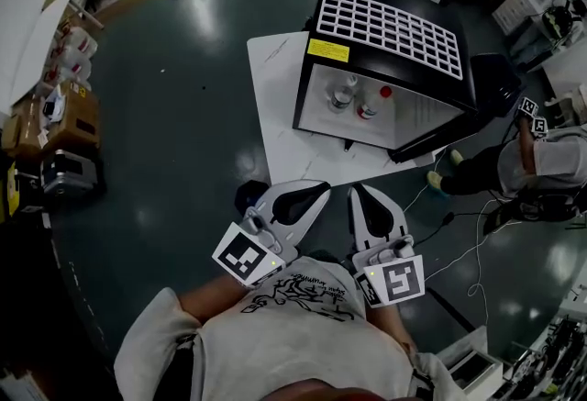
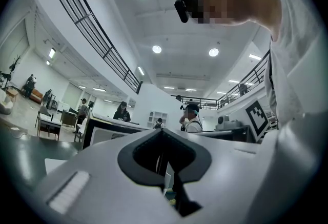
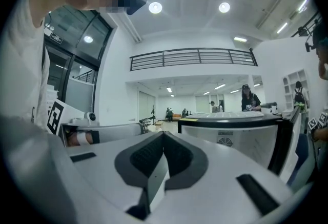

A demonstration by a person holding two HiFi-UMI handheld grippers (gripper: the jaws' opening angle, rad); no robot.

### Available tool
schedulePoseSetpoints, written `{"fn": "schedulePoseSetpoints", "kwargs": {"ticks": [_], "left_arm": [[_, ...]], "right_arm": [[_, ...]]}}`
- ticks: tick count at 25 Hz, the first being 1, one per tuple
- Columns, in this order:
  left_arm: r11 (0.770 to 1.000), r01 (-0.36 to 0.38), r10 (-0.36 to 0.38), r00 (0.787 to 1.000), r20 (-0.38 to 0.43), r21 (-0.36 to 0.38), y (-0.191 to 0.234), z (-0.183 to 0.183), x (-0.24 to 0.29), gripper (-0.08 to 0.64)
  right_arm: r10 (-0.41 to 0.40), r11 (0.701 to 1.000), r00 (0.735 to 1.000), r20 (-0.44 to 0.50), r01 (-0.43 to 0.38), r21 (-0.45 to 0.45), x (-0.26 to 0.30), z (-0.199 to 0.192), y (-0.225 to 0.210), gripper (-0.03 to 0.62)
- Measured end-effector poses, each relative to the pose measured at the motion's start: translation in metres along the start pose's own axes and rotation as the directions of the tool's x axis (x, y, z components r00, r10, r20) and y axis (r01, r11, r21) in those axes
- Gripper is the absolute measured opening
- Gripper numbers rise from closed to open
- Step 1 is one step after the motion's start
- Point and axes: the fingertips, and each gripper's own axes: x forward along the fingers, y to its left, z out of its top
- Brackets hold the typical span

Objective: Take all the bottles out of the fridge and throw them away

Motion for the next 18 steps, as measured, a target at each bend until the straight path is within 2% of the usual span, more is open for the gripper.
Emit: {"fn": "schedulePoseSetpoints", "kwargs": {"ticks": [3,7,11,16,18], "left_arm": [[1.000,0.002,-0.002,1.000,-0.020,-0.023,0.006,0.000,0.002,0.005],[1.000,0.009,-0.009,1.000,-0.006,-0.004,0.011,0.004,0.007,0.005],[1.000,0.006,-0.007,1.000,-0.029,-0.022,0.014,0.001,0.012,0.005],[1.000,0.009,-0.010,1.000,0.008,0.026,0.015,0.001,0.021,0.005],[1.000,0.006,-0.006,1.000,-0.014,0.004,0.013,-0.004,0.024,0.005]], "right_arm": [[-0.009,1.000,1.000,-0.001,0.009,0.002,0.007,0.000,-0.002,0.008],[-0.015,1.000,1.000,0.003,0.015,0.000,0.014,0.001,-0.008,0.008],[-0.016,1.000,1.000,0.003,0.016,0.001,0.017,0.001,-0.013,0.008],[-0.020,1.000,1.000,0.006,0.020,-0.003,0.017,-0.001,-0.023,0.008],[-0.021,1.000,1.000,0.006,0.021,-0.004,0.016,-0.002,-0.027,0.008]]}}
